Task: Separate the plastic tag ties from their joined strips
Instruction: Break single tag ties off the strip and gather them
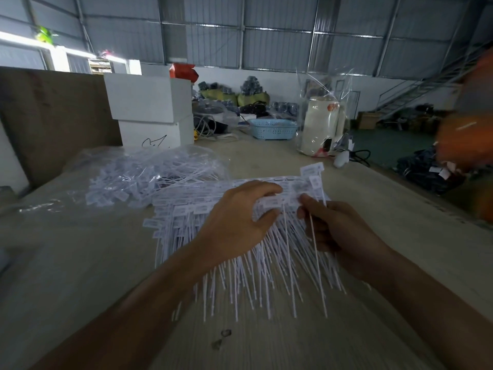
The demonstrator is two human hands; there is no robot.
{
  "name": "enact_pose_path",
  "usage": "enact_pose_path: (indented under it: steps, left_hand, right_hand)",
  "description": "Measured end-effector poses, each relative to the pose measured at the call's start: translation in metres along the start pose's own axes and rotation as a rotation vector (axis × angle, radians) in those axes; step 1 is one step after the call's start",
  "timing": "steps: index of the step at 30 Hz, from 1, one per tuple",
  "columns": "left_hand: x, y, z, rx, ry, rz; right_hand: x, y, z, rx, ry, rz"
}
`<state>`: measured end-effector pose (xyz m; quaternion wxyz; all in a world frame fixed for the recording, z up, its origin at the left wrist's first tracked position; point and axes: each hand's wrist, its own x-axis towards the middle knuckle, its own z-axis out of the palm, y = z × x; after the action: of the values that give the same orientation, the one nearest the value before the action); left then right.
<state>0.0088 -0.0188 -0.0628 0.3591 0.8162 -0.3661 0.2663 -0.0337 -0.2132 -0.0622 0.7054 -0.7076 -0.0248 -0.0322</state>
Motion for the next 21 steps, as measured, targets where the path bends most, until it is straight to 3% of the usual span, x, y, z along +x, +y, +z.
enact_pose_path:
  steps: [8, 21]
  left_hand:
    - [-0.0008, 0.0014, -0.0029, 0.162, 0.010, -0.047]
    - [-0.0009, -0.0005, -0.0016, 0.089, -0.084, -0.067]
  right_hand:
    - [-0.0045, 0.0007, 0.0005, -0.120, -0.038, -0.121]
    - [-0.0056, 0.0049, 0.0032, -0.309, -0.007, -0.296]
